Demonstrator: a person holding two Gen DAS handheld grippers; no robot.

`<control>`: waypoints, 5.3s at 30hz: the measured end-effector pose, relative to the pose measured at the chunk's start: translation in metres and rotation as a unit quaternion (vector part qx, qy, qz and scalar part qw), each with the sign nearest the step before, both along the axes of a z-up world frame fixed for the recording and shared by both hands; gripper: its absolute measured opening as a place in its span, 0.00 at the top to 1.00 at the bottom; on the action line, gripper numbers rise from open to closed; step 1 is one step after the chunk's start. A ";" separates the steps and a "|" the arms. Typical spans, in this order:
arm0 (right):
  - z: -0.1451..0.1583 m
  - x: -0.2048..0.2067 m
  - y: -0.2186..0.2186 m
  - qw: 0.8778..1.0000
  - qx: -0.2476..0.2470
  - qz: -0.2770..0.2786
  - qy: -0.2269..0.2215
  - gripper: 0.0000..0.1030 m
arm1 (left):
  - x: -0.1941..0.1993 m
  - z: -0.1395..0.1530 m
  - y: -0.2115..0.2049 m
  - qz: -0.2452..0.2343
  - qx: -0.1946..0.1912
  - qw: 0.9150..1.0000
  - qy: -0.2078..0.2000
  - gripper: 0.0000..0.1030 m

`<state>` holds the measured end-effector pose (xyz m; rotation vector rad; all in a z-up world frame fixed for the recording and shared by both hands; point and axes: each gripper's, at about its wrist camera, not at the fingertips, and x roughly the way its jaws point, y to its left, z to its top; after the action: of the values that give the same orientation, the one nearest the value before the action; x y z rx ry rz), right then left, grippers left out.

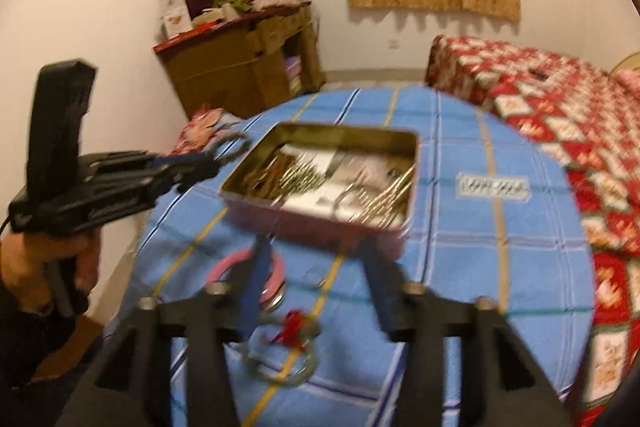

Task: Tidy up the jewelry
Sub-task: 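Carry the bead bracelet and red charm into the tin and open both tools, then move both tools back to the pink bangle and green jade bangle, then grasp the pink bangle with the left tool while the right tool grasps the jade bangle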

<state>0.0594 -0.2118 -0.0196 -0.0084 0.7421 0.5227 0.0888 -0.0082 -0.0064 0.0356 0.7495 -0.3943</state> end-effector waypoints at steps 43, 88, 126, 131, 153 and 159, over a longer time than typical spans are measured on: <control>-0.019 -0.021 0.020 0.999 -0.047 0.023 0.001 0.98 | -0.015 -0.012 0.004 0.003 -0.007 1.000 0.017 0.91; 0.008 0.095 0.008 0.997 -0.023 -0.065 -0.029 0.37 | 0.077 -0.002 -0.018 0.050 0.062 0.997 -0.006 0.17; -0.045 0.007 -0.008 0.994 -0.019 -0.094 0.058 0.25 | -0.012 -0.065 -0.004 0.079 0.088 0.992 0.039 0.17; -0.050 -0.005 -0.003 0.994 -0.027 -0.086 0.060 0.25 | -0.017 -0.066 -0.009 0.074 0.087 0.992 0.043 0.17; -0.068 -0.021 0.015 0.993 -0.082 -0.062 0.058 0.31 | -0.023 -0.083 -0.011 0.059 0.106 0.991 0.053 0.17; -0.068 -0.024 0.014 0.991 -0.108 -0.066 0.046 0.65 | -0.027 -0.083 -0.006 0.061 0.104 0.992 0.044 0.18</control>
<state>0.0353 -0.1975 -0.0877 -0.1370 0.8796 0.3168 0.0617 -0.0146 -0.0894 0.1690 0.8731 -0.2004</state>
